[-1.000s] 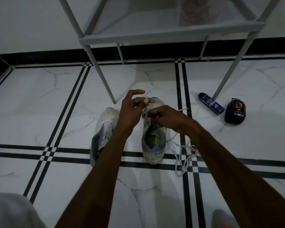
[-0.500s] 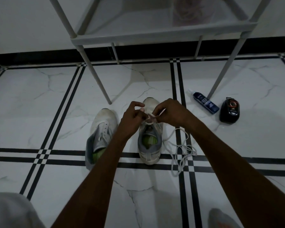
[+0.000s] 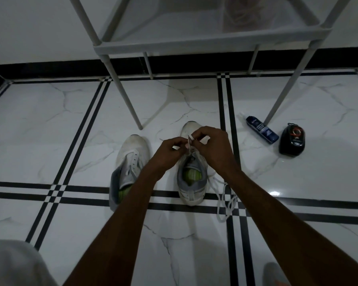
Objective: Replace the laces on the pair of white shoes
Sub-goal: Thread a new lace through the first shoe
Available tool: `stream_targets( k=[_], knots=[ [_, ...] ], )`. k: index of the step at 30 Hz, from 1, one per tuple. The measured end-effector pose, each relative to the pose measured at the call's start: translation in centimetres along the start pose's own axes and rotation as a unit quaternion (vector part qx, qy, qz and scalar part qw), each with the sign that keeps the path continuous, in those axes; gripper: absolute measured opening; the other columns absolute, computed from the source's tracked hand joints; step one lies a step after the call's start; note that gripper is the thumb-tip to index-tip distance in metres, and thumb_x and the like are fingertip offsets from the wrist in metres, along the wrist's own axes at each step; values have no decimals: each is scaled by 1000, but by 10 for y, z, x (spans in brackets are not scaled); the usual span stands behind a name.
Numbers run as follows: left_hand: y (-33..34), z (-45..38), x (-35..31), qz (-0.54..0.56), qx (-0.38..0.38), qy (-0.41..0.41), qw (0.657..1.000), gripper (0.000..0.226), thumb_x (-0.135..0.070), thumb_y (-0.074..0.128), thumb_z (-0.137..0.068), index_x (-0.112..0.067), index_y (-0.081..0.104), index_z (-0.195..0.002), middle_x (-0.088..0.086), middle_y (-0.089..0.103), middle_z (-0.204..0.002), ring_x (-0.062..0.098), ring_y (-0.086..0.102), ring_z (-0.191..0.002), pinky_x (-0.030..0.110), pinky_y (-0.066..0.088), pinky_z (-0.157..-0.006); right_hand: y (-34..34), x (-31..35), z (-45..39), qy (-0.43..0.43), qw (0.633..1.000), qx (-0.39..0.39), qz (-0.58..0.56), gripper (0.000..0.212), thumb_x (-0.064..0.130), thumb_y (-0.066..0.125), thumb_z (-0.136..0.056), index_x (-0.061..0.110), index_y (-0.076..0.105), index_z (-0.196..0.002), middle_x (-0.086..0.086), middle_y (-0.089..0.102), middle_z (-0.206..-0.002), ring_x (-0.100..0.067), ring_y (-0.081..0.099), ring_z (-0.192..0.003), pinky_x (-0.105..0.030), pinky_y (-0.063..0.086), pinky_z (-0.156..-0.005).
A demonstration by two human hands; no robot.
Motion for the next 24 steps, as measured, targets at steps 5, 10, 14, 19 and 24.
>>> stream_targets(
  k=[5,10,14,19,24],
  knots=[
    [-7,-6,-1,-1,-23,-73,997,19,-24,57,-102,-10,70,-96,14,62,-107,11,57,-82,13,42,-72,-2,-11,3,52,996,-12,-73,7,10,77,-81,16,75,-84,8,71,-80,-14,66,-79,-27,48,-69],
    [-50,-3,-11,-9,-189,-74,979,37,-47,53,-100,-14,66,-94,6,67,-98,19,63,-88,30,46,-77,2,-15,3,75,991,-4,-108,6,17,79,-81,15,75,-85,3,73,-86,-20,69,-83,-39,55,-70],
    [-100,13,-10,-71,-378,-61,921,58,-65,53,-92,-11,67,-79,13,68,-86,34,66,-91,51,50,-96,3,-16,2,87,989,-2,-122,8,18,80,-81,14,74,-82,1,74,-86,-17,70,-87,-37,54,-70],
    [-93,20,-5,-178,-412,-85,890,36,-52,63,-92,-21,58,-109,10,49,-125,33,42,-122,50,35,-100,6,-21,-1,103,984,10,-148,9,12,80,-80,10,71,-82,-5,74,-87,-21,72,-87,-45,59,-87],
    [-38,21,0,-97,-316,-57,942,36,-44,60,-98,-14,73,-83,0,73,-82,18,68,-83,40,55,-86,12,-20,0,127,975,7,-184,9,8,79,-80,13,71,-80,-8,75,-90,-24,74,-86,-49,58,-88]
  ],
)
Point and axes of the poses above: each hand's wrist, its own z-axis away from the middle knuckle, its own y-axis out of the palm, x = y × z, the point moved 6 cm from there along -z, towards the middle knuckle
